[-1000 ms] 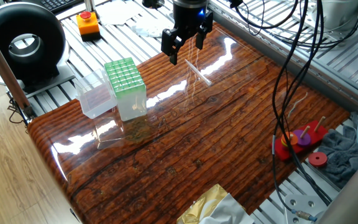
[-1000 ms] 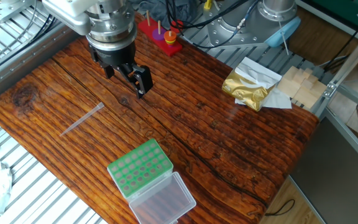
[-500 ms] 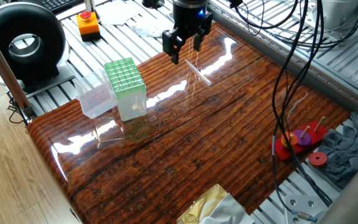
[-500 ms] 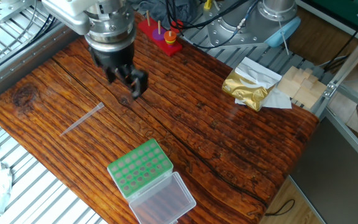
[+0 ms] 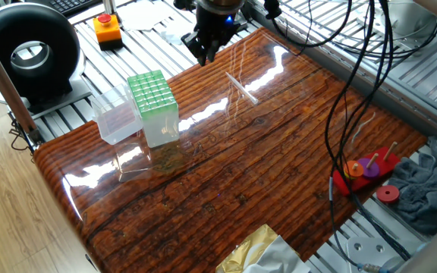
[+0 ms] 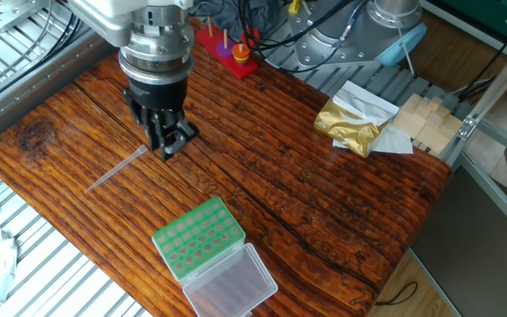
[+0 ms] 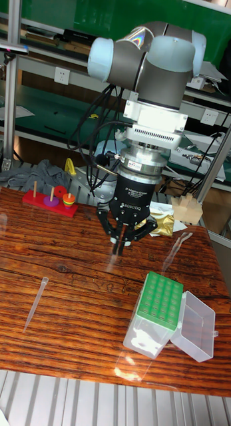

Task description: Insert a large pipette tip into the holder for large pipette tips

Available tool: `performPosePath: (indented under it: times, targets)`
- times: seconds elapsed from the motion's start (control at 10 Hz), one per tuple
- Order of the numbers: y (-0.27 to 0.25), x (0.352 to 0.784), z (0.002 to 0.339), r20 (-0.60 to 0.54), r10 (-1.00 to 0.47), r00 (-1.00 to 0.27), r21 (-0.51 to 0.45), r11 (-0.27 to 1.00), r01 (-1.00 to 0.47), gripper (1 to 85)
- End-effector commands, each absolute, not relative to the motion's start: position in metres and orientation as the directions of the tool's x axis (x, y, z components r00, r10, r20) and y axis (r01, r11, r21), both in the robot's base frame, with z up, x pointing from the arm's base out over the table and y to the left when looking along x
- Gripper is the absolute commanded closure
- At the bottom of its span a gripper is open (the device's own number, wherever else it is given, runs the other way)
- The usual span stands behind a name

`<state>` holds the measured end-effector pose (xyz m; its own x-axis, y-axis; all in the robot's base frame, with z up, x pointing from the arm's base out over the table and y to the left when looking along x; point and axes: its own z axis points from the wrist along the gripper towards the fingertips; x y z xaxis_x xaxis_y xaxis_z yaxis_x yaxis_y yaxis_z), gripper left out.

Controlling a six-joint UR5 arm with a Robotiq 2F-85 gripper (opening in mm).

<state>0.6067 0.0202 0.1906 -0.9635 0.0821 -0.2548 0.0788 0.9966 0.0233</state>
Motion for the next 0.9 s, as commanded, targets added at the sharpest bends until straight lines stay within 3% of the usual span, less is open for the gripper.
performPosePath:
  times: [0.0, 0.4, 0.8]
  targets:
    - [0.010, 0.611, 0.193, -0.276, 0.041, -0.960, -0.026, 0.998, 0.050, 84.7]
    - [-0.005, 0.615, 0.195, -0.281, 0.016, -0.960, -0.037, 0.999, 0.028, 84.7]
    - [-0.042, 0.638, 0.203, -0.373, 0.046, -0.927, -0.087, 0.993, 0.085, 84.7]
